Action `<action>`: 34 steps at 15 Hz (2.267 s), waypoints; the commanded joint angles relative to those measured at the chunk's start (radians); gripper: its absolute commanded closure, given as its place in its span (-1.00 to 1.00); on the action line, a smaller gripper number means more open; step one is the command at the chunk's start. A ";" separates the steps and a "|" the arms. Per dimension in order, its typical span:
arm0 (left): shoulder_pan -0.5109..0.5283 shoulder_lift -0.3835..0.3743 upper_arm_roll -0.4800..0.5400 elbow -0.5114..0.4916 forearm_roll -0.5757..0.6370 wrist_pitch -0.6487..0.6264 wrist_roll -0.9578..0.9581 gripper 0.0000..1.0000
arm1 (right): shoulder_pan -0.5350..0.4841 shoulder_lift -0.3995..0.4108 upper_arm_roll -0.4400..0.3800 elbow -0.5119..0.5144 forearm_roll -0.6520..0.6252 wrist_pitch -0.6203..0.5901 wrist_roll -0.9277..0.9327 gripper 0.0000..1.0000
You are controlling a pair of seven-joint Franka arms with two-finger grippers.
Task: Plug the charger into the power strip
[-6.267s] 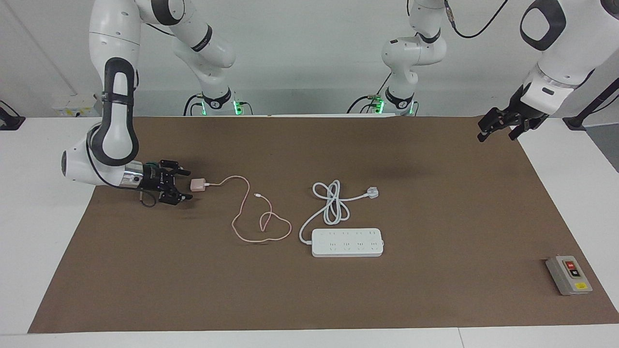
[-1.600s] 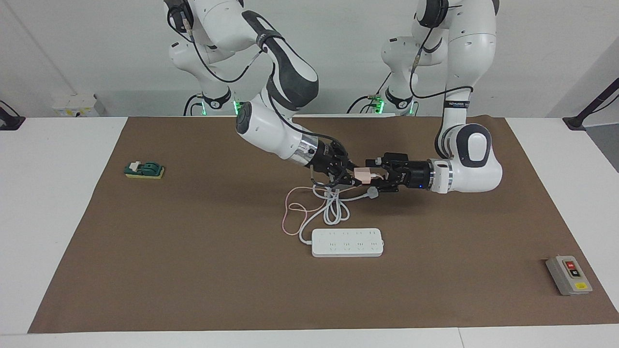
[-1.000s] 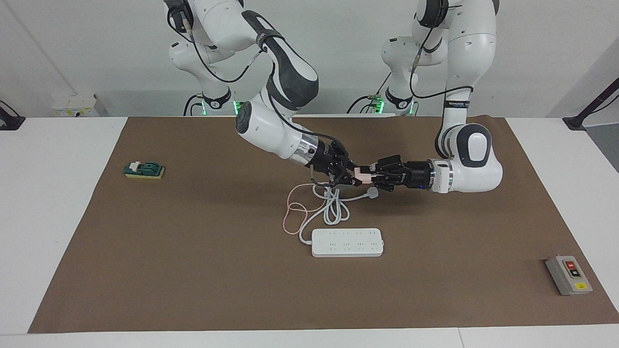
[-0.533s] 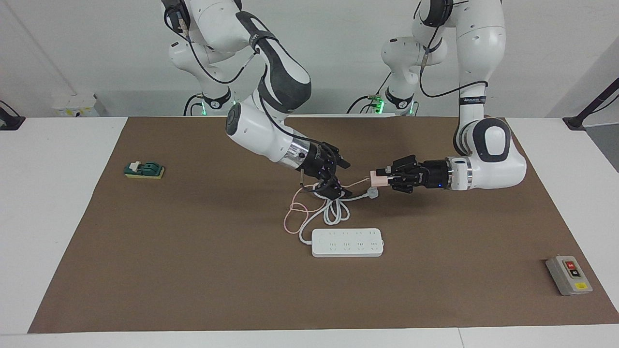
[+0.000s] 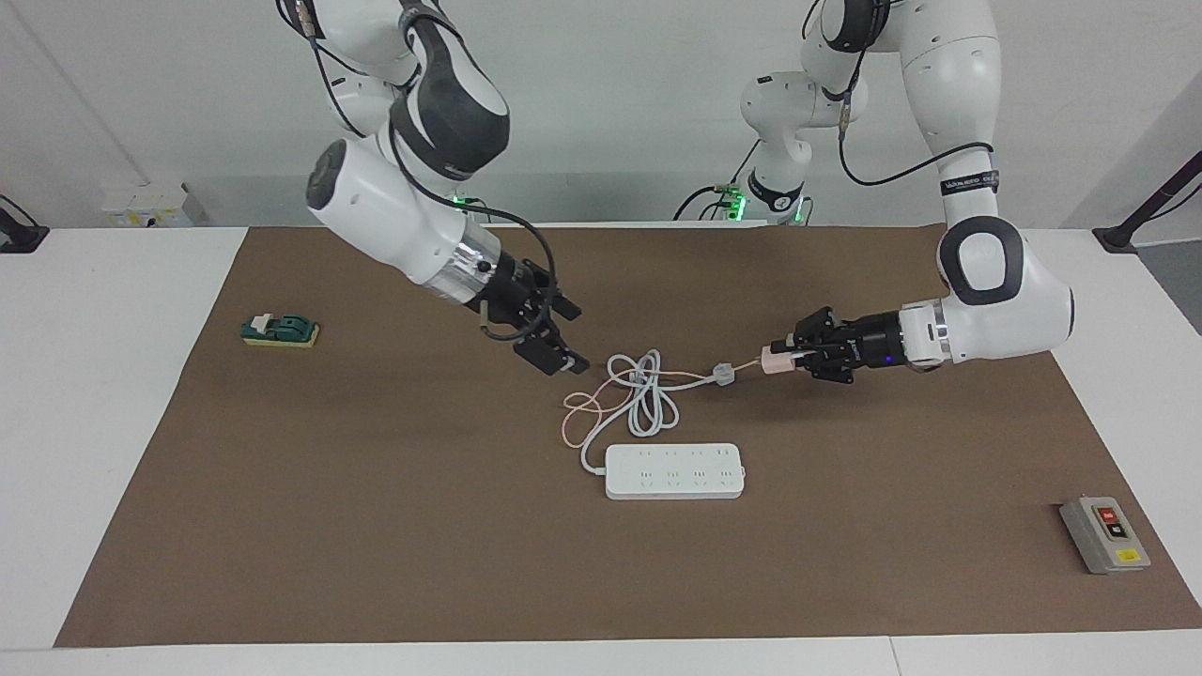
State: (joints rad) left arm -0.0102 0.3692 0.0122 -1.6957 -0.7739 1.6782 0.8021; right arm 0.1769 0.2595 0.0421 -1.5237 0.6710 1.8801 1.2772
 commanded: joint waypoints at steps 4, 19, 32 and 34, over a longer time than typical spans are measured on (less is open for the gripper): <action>-0.118 0.083 0.003 0.186 0.260 0.099 0.022 0.88 | -0.105 -0.117 0.010 -0.023 -0.333 -0.228 -0.670 -1.00; -0.339 0.082 0.002 0.131 0.680 0.408 0.308 1.00 | -0.165 -0.295 0.022 -0.061 -0.702 -0.441 -1.266 -1.00; -0.392 0.073 0.003 0.018 0.760 0.620 0.419 1.00 | -0.194 -0.309 0.038 -0.102 -0.691 -0.352 -1.233 -1.00; -0.395 0.076 0.003 0.018 0.786 0.617 0.417 1.00 | -0.194 -0.310 0.038 -0.101 -0.691 -0.345 -1.236 -1.00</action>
State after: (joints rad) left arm -0.3865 0.4587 0.0008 -1.6502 -0.0214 2.2678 1.2097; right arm 0.0084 -0.0218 0.0583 -1.5925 -0.0141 1.5110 0.0426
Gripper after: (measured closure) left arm 0.714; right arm 0.000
